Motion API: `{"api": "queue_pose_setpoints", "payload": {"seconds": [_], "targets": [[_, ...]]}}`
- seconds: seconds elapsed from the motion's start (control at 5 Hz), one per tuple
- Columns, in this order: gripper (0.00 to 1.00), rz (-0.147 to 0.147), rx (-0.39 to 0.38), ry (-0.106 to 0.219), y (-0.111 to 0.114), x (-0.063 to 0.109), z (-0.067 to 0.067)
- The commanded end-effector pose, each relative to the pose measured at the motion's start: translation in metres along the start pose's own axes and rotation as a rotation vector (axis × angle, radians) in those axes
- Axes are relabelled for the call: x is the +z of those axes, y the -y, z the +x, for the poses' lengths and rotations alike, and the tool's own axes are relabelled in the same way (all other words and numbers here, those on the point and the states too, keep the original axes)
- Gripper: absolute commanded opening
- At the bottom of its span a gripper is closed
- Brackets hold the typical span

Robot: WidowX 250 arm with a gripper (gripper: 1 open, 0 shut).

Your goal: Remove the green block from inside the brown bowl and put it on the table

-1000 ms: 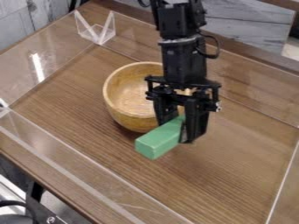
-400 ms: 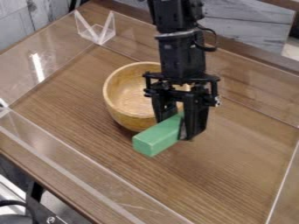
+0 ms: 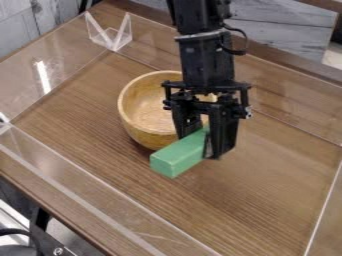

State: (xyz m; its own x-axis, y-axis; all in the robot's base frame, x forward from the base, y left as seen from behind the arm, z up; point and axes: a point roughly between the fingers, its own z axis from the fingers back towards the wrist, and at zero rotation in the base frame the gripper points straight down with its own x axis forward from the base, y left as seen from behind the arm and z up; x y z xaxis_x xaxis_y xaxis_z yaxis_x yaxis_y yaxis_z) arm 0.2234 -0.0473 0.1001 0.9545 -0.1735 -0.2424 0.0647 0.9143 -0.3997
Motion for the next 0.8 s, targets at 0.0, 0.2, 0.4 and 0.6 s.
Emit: {"api": "queue_pose_setpoints", "payload": {"seconds": [0.0,0.2,0.4,0.6], "targets": [[0.00,-0.001,-0.026,0.068,0.004,0.019,-0.001],[0.00,0.001,-0.047,0.052,0.014,0.015,0.003],[0.00,0.003,-0.067,0.037,0.024,0.010,0.007],[0.00,0.008,-0.090,0.024,0.033,0.004,0.012]]}}
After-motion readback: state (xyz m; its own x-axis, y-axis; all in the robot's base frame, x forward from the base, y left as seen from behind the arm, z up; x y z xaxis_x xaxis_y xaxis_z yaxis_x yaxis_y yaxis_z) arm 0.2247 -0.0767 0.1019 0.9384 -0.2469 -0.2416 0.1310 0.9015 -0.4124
